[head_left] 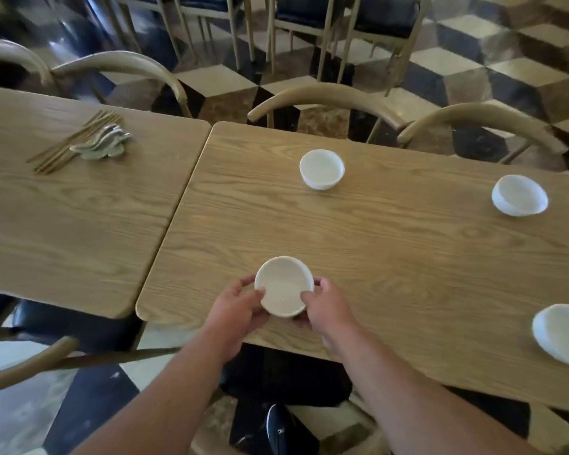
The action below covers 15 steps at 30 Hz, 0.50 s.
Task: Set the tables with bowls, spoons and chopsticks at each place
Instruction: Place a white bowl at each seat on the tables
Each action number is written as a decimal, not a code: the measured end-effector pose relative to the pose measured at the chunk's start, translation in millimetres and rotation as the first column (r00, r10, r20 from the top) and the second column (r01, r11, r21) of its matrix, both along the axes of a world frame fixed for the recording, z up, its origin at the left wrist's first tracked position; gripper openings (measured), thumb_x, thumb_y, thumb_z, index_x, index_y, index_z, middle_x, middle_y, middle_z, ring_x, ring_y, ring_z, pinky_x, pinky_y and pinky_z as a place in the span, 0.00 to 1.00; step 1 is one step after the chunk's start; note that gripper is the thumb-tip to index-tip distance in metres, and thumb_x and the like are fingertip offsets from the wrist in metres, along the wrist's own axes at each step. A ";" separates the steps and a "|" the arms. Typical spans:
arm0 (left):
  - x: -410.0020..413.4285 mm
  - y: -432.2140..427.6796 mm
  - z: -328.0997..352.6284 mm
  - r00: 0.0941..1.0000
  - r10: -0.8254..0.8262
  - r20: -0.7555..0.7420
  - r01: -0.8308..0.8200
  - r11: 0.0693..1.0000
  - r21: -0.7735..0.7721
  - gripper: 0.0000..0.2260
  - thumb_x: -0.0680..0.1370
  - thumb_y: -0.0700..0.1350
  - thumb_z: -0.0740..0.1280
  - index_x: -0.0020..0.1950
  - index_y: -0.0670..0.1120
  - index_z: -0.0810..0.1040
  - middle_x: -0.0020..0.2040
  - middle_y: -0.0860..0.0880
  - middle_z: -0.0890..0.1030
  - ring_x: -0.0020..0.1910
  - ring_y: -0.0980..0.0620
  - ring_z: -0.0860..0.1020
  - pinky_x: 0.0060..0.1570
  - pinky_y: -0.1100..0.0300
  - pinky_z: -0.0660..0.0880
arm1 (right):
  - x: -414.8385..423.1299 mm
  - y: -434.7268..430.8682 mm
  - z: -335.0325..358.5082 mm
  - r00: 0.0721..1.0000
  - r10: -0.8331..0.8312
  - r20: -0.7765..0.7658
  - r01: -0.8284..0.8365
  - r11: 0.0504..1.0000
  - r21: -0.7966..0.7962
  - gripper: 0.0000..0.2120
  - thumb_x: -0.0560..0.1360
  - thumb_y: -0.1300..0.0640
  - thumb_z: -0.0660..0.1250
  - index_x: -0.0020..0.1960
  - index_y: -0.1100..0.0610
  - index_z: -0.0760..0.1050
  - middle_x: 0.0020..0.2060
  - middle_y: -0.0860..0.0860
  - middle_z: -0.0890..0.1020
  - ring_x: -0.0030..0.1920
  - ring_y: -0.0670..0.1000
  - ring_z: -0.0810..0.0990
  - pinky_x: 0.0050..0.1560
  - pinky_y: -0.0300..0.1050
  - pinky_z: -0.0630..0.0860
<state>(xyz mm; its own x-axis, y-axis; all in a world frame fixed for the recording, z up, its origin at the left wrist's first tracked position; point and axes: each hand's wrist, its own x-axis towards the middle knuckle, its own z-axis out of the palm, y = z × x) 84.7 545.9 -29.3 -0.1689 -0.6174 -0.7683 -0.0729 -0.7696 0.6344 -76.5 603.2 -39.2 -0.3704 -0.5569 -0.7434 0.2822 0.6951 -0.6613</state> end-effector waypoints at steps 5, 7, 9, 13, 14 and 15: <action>-0.5 -7.0 -11.8 0.999 -0.054 -0.011 0.054 0.999 -0.009 0.14 0.85 0.39 0.69 0.69 0.49 0.78 0.57 0.41 0.87 0.50 0.46 0.87 0.52 0.51 0.86 | 3.6 -2.3 -8.9 0.998 -0.035 -0.050 0.036 0.999 0.032 0.15 0.82 0.66 0.61 0.65 0.53 0.73 0.57 0.58 0.81 0.52 0.60 0.86 0.36 0.51 0.86; -4.3 -7.5 -13.4 0.998 -0.065 -0.011 0.064 0.998 -0.014 0.13 0.85 0.38 0.68 0.69 0.48 0.77 0.58 0.40 0.87 0.52 0.45 0.87 0.51 0.52 0.86 | 2.6 -1.9 -9.1 0.997 -0.044 -0.059 0.046 0.998 0.042 0.14 0.82 0.66 0.61 0.64 0.53 0.73 0.57 0.58 0.81 0.52 0.60 0.86 0.33 0.48 0.84; -7.9 -6.1 -12.7 0.997 -0.075 -0.012 0.074 0.997 -0.002 0.13 0.85 0.38 0.67 0.69 0.48 0.77 0.59 0.38 0.86 0.54 0.44 0.86 0.53 0.52 0.85 | 0.4 -0.8 -11.6 0.997 -0.055 -0.055 0.057 0.997 0.050 0.13 0.83 0.66 0.61 0.64 0.53 0.73 0.57 0.58 0.81 0.51 0.59 0.85 0.32 0.47 0.84; -10.7 -2.2 -14.3 0.991 -0.126 0.044 0.126 0.992 0.007 0.15 0.85 0.37 0.67 0.70 0.50 0.76 0.58 0.41 0.86 0.53 0.46 0.84 0.53 0.53 0.83 | -4.7 2.4 -13.2 0.998 -0.056 -0.024 0.057 0.996 0.062 0.13 0.84 0.65 0.62 0.66 0.53 0.73 0.57 0.55 0.79 0.50 0.55 0.84 0.42 0.55 0.88; -10.9 -1.8 -14.7 0.986 -0.148 0.071 0.148 0.989 0.002 0.17 0.85 0.38 0.68 0.71 0.51 0.76 0.58 0.42 0.86 0.52 0.47 0.84 0.53 0.53 0.83 | -5.7 3.7 -13.2 0.999 -0.052 -0.008 0.052 0.997 0.058 0.15 0.84 0.64 0.62 0.68 0.53 0.73 0.57 0.55 0.80 0.52 0.56 0.84 0.43 0.55 0.88; -11.8 -0.8 -14.1 0.981 -0.170 0.095 0.172 0.985 -0.013 0.18 0.84 0.39 0.69 0.73 0.51 0.75 0.59 0.43 0.86 0.51 0.48 0.84 0.53 0.52 0.82 | -7.3 6.0 -10.6 0.999 -0.036 0.008 0.036 0.998 0.056 0.17 0.84 0.63 0.62 0.72 0.52 0.72 0.58 0.56 0.80 0.54 0.58 0.85 0.42 0.54 0.88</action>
<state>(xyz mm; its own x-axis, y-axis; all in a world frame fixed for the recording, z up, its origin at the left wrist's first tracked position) 72.9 545.1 -43.4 -0.2020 -0.6017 -0.7728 -0.2619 -0.7271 0.6346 -83.8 609.2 -49.9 -0.3828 -0.5005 -0.7765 0.3134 0.7203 -0.6188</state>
